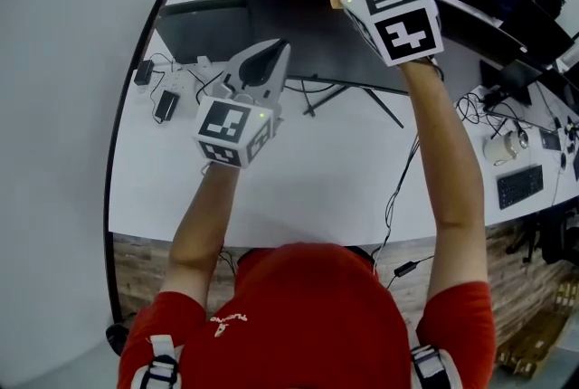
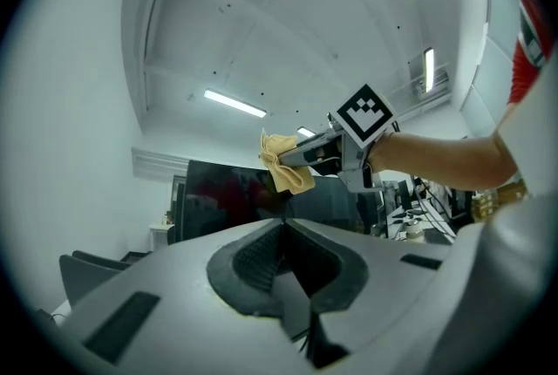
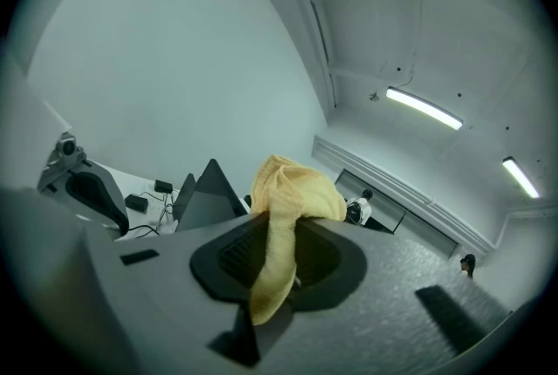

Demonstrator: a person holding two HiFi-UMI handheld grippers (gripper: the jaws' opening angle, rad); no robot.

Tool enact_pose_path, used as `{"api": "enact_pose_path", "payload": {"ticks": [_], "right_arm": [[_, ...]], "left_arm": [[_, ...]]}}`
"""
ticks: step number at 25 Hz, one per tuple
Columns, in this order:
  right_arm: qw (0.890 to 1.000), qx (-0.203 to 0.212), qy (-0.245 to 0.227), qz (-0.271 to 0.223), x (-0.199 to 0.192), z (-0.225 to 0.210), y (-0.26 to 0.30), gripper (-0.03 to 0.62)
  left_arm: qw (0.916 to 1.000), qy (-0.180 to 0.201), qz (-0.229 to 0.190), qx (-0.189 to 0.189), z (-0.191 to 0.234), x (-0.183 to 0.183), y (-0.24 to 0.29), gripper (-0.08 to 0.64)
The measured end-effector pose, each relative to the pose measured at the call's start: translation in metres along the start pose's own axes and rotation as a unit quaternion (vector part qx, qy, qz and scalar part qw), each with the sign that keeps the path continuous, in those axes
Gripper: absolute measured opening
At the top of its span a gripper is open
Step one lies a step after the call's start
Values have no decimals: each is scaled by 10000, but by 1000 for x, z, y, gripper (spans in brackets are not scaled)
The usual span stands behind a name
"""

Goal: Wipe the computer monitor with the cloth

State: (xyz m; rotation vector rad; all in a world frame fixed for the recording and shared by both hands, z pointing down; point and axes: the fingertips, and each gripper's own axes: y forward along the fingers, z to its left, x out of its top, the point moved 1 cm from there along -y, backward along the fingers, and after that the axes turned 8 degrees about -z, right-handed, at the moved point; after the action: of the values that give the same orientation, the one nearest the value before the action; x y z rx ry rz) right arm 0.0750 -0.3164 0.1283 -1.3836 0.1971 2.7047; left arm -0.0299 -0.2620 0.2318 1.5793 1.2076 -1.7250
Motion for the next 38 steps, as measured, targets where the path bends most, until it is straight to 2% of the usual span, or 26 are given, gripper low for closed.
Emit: {"api": "enact_pose_path", "payload": {"ticks": [16, 38], "right_arm": [[9999, -116, 101, 7, -75, -90, -77, 69], [9973, -676, 271, 102, -179, -213, -192, 69]], "left_arm": [[9997, 134, 180, -18, -89, -14, 56, 9], [9993, 137, 207, -292, -201, -31, 131, 9]]}}
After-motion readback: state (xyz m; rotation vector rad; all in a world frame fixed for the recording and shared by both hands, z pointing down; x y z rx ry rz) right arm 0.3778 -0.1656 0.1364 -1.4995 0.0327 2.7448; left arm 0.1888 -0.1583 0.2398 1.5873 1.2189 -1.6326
